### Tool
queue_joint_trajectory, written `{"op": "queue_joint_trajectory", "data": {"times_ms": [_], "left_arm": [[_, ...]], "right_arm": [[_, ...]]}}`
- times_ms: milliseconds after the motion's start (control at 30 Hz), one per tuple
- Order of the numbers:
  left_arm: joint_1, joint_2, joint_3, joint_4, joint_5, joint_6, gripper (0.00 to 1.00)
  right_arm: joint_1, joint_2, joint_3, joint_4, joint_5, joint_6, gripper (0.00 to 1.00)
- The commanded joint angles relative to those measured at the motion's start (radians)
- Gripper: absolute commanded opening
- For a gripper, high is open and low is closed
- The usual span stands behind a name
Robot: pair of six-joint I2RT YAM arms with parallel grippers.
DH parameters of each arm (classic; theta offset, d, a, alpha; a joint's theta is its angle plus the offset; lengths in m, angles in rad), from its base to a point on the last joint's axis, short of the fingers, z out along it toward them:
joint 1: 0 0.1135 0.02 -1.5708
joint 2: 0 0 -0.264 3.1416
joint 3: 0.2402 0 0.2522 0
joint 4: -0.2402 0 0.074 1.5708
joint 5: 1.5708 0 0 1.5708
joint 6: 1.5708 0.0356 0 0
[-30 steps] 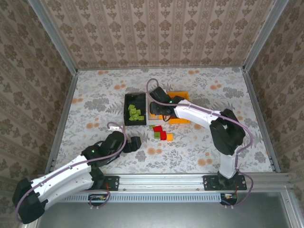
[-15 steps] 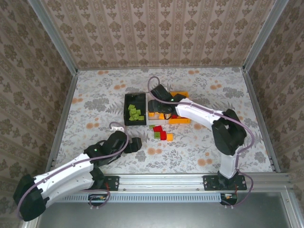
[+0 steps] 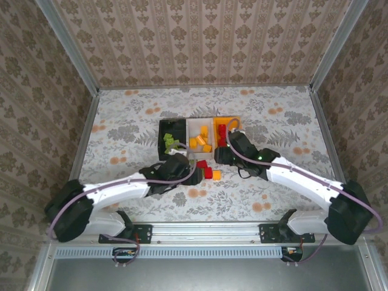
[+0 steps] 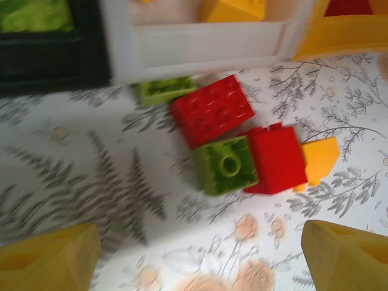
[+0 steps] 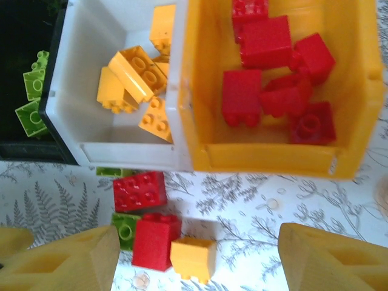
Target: Sort the legos into containers by color
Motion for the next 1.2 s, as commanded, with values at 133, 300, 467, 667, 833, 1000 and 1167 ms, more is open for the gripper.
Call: {"op": "queue_joint_trajectory", "data": {"times_ms": [133,300,467,667,833,1000,1167], "left_arm": [[-0.023,0.222,0.203,0.009,-0.06,0.124,0.85],[-0.038,0.326,0.27,-0.054,-0.079,0.143,0.83],[-0.045,0.37,0.271,-0.088,-0.091,0.139,0.79],[-0.045,0.323,0.18,-0.134,-0.112,0.108,0.69],[-0.045,0.187,0.054,-0.169,-0.132,0.073,0.66],[-0.063,0.049,0.02,-0.213,-0.121,0.068,0.69],[-0.105,0.027,0.095,-0.221,-0.101,0.09,0.8]], "right_arm": [[-0.015,-0.158,-0.079,-0.047,0.061,0.031,0.72],[-0.029,-0.196,-0.105,-0.055,0.057,0.032,0.72],[-0.04,-0.203,-0.11,-0.055,0.05,0.031,0.72],[-0.048,-0.212,-0.11,-0.046,0.039,0.034,0.72],[-0.05,-0.214,-0.113,-0.038,0.029,0.038,0.72],[-0.05,-0.215,-0.116,-0.021,0.018,0.041,0.72],[-0.053,-0.215,-0.114,-0.022,0.022,0.039,0.72]]}}
